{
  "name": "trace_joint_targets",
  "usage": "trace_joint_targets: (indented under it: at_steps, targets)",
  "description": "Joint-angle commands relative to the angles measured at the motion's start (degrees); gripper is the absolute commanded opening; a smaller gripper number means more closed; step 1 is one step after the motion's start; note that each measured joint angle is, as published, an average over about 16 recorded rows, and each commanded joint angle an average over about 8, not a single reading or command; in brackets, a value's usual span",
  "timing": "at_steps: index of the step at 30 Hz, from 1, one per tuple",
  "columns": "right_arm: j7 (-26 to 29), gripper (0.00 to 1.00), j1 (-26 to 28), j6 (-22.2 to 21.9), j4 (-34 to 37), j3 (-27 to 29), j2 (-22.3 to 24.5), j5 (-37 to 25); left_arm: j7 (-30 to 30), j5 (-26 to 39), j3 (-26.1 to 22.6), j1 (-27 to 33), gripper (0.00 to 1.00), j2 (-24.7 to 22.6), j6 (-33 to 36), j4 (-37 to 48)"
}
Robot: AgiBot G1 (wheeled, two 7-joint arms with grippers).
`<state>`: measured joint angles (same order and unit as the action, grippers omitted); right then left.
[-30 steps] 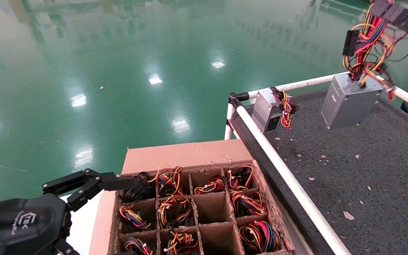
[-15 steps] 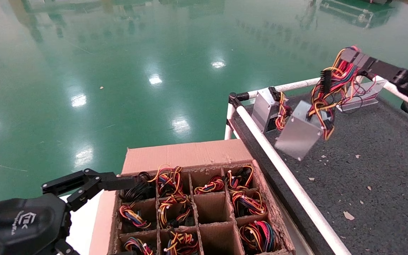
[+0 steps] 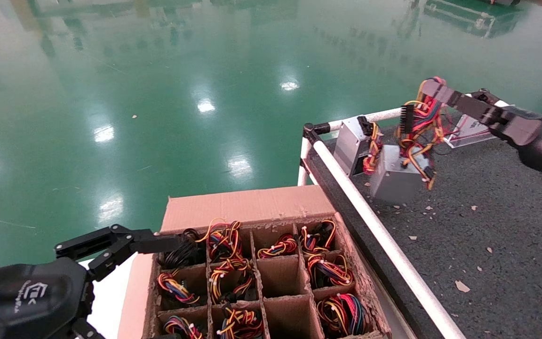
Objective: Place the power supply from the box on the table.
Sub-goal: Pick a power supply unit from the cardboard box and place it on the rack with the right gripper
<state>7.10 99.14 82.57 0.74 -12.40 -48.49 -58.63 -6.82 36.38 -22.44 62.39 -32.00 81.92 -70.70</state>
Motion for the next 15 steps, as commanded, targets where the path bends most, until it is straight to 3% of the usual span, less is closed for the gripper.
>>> trace_joint_targets:
  at_steps: [1,5,15]
  targets:
    - [-0.2,0.00,-0.2,-0.5,0.0,0.0,-0.6,0.1,0.0,0.0,0.0,0.0,1.00,0.0,0.0,0.0]
    - [-1.3,0.00,-0.6,-4.2,0.2,-0.1,-2.8,-0.1,0.0,0.0,0.0,0.0,1.00,0.0,0.0,0.0]
    - [-4.6,0.00,-0.2,-20.6,0.7,-0.5,-9.8,-0.6,0.0,0.0,0.0,0.0,1.00,0.0,0.0,0.0]
